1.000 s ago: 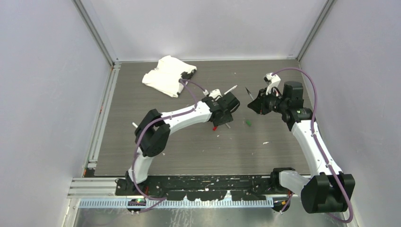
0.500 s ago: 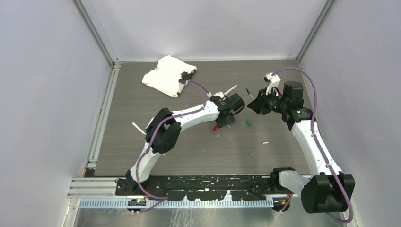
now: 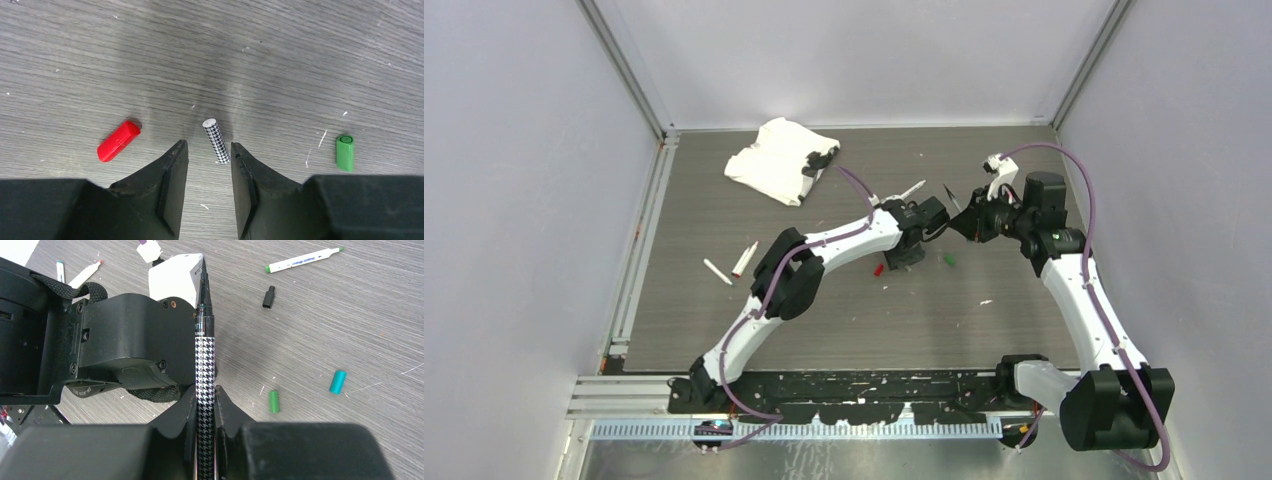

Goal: Insert the pens into the pen caps
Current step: Insert the pen cap onto the pen.

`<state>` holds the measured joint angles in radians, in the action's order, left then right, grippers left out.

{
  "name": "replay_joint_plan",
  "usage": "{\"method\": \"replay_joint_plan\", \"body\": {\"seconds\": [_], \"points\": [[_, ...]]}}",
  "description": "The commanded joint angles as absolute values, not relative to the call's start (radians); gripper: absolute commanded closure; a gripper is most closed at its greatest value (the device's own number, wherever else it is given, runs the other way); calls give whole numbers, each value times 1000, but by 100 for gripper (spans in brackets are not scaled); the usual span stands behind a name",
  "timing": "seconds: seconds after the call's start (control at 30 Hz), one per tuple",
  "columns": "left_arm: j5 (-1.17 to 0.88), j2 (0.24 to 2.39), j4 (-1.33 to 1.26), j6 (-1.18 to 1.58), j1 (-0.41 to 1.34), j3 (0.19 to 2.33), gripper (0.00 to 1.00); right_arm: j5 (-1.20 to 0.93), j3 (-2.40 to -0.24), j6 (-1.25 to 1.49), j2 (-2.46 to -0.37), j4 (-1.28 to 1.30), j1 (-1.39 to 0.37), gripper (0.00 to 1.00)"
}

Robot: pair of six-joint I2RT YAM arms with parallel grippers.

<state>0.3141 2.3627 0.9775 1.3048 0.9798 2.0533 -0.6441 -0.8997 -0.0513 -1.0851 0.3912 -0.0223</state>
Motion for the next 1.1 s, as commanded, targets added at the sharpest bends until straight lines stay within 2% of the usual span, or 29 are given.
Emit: {"method": "replay_joint_plan", "body": {"seconds": [0.0,0.2,0.6,0.77,1.07], "points": [[346,2373,1034,1318,981,2096,62,-660,-927,-52,-1074,362,-18,99],[341,2388,1035,1304,980,2116,69,-664,-927,-51,-1072,362,-18,99],[323,2415,1058,1293,974,2119,71,-670,-925,-48,-1064,359,-17,99],[302,2418,1046,1282,967,2093,85,-670,-925,-46,-1063,358,-17,99],[275,2369,921,1171,963,1993,91,-673,-925,-44,-1062,356,-18,99]]}}
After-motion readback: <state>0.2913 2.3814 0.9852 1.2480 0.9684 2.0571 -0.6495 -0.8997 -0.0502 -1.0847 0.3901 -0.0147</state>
